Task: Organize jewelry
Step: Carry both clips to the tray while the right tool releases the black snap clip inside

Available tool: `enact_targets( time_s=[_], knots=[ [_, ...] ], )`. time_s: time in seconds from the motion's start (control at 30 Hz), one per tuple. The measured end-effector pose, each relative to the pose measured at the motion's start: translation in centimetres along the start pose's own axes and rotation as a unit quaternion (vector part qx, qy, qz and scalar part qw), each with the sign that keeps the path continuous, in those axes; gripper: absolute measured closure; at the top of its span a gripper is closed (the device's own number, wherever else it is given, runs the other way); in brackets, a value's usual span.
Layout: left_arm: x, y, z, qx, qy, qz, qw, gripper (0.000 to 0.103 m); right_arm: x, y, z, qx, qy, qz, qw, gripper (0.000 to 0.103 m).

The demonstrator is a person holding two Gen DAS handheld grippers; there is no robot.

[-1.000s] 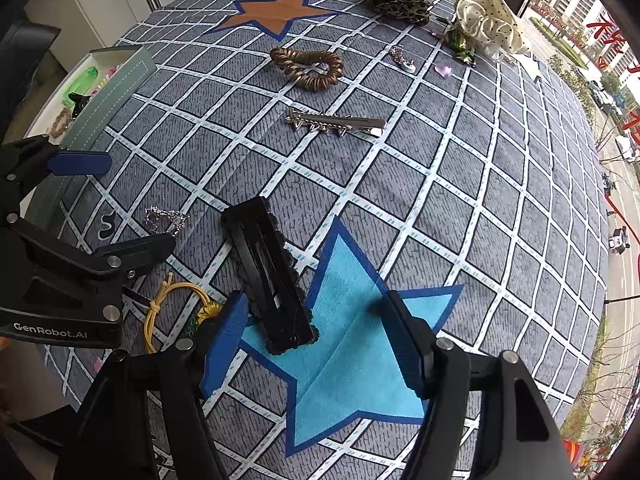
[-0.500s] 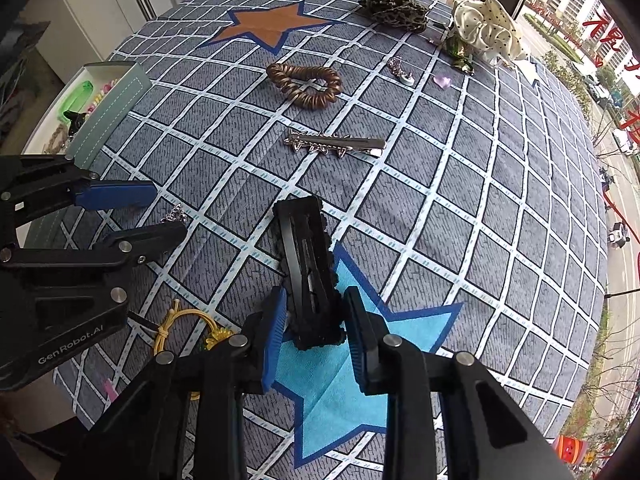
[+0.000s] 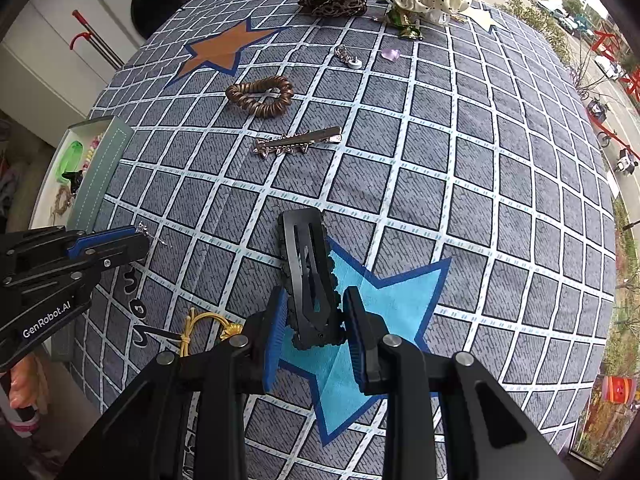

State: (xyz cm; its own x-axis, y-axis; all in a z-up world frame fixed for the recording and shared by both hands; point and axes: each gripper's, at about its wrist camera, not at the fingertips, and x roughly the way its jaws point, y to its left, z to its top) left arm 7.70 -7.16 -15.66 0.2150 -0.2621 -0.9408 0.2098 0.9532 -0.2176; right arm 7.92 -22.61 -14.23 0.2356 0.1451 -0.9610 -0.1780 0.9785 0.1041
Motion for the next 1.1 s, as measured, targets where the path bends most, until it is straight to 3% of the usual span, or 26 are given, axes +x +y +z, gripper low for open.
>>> enact_targets(
  time_s=[0.17, 0.67, 1.1],
  knots=[
    [-1.7, 0.4, -0.7, -0.013, -0.016, -0.001, 0.9998, 0.086, -0.5, 0.6, -1.8, 0.016, -0.002, 0.010, 1.000, 0.072],
    [-7.2, 7.1, -2.8, -0.070, -0.057, 0.017, 0.9958, 0.086, -2.4, 5.5, -0.1, -0.009, -0.018, 0.029, 0.999, 0.072],
    [-10.1, 15.2, -6.8, -0.149, -0.073, 0.054, 0.9847, 0.086, -3.8, 15.8, 2.8, -0.100, -0.040, 0.075, 0.991, 0.072]
  ],
)
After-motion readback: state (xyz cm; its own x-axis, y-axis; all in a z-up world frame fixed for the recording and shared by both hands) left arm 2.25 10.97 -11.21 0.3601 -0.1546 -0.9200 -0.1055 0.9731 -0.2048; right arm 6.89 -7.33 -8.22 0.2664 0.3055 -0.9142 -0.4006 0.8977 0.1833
